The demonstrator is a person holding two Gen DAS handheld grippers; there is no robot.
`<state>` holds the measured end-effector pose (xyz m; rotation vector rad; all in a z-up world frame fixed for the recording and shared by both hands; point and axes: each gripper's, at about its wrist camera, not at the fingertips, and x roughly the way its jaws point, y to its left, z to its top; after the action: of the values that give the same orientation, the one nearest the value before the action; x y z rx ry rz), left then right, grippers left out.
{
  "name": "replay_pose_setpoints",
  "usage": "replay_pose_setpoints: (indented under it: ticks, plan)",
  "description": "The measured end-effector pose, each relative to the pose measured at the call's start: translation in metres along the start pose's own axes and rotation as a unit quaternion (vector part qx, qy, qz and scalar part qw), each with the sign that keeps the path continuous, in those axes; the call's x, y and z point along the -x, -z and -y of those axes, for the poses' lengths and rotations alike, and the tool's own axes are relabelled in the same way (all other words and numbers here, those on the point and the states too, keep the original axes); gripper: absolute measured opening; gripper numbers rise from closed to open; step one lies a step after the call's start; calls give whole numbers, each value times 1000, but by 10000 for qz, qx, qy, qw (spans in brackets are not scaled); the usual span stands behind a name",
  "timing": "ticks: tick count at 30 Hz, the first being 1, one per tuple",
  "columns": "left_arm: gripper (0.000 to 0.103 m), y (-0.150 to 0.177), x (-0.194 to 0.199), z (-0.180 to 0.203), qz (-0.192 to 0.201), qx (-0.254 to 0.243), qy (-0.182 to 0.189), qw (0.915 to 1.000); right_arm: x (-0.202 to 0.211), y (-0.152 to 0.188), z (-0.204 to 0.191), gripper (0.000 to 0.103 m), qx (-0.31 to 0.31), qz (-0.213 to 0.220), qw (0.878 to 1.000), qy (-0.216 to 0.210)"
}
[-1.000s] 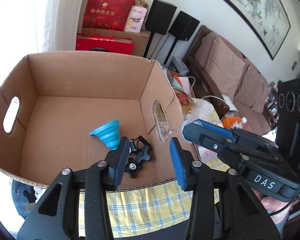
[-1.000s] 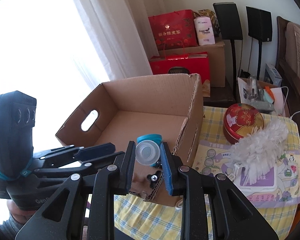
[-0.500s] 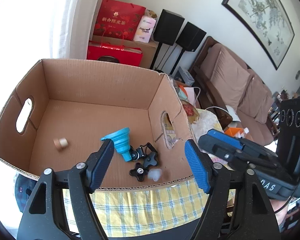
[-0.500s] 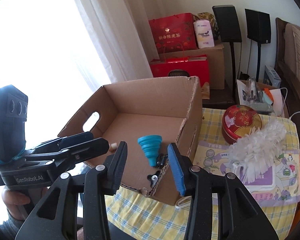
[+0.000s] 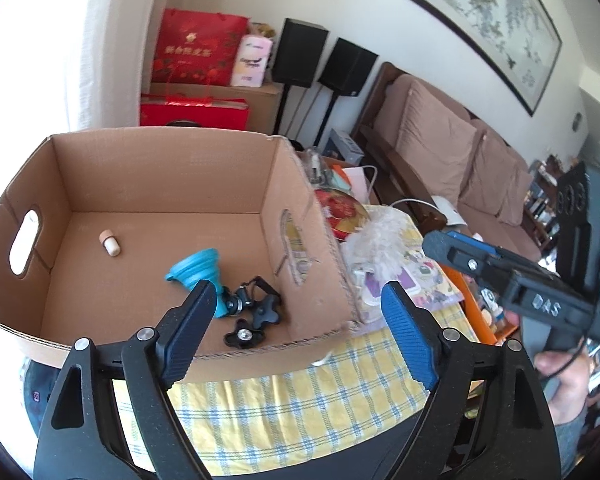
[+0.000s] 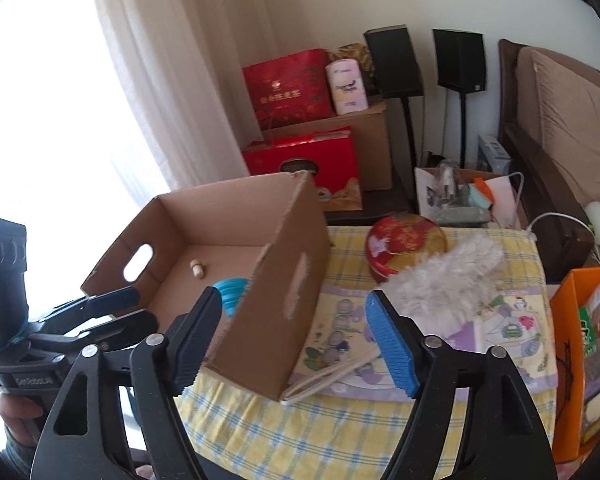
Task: Organize objects
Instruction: 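Withdraw both tools from the box back over the table, then grasp the white duster head with the right gripper while the left grasps its cable loop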
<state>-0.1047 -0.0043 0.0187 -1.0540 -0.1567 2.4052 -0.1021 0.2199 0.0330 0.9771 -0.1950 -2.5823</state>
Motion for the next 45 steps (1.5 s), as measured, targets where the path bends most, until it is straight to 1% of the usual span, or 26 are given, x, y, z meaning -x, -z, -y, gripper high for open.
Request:
replay_pose_setpoints:
  ticks: [3,5,10,12,13,17,23,26,29,31,33,34,35,36,40,42,45]
  plan:
    - [85,8,-2,16,3,-183,61,9998,5,4,15,80,-72,8,9998,206]
    - [93,13,-3,23,22,-278,71,9996,8,6,25,80,-128,11,9994,324]
    - [96,23,-7,40,50,-468,81,9989,15,14,48,80,-309,-2,9982,521]
    - [101,26,-9,45,45,-505,126,9986,16,17,54,80,-356,-19,9977,582]
    - [102,28,-9,48,56,-535,155,9984,17,19,57,80,-375,-24,9975,605]
    - [102,37,-11,59,109,-657,153,9977,17,24,67,81,-433,-67,9966,694]
    - [102,53,-17,74,55,-878,95,9961,11,29,82,81,-535,-170,9954,777]
    - [102,60,-23,78,41,-941,90,9955,6,31,88,81,-628,-223,9952,712]
    - [102,65,-28,78,25,-866,132,9961,-4,33,91,81,-681,-330,9953,597]
    - [102,67,-31,77,-7,-790,183,9967,-12,34,90,77,-663,-431,9955,529]
    - [102,70,-33,75,-41,-757,185,9970,-23,35,87,66,-619,-557,9955,447]
    - [102,71,-34,75,-44,-755,177,9970,-29,37,86,63,-600,-622,9954,405]
    - [102,72,-35,74,-47,-757,167,9970,-35,38,85,57,-582,-683,9953,369]
    - [102,73,-35,74,-53,-759,157,9970,-41,39,84,53,-564,-738,9951,340]
    - [102,77,-40,70,-124,-712,147,9973,-68,44,81,51,-509,-970,9935,312]
    - [102,78,-41,68,-146,-688,141,9974,-79,46,81,48,-542,-1051,9925,310]
    - [102,79,-44,67,-177,-678,133,9975,-92,46,83,46,-605,-1131,9913,299]
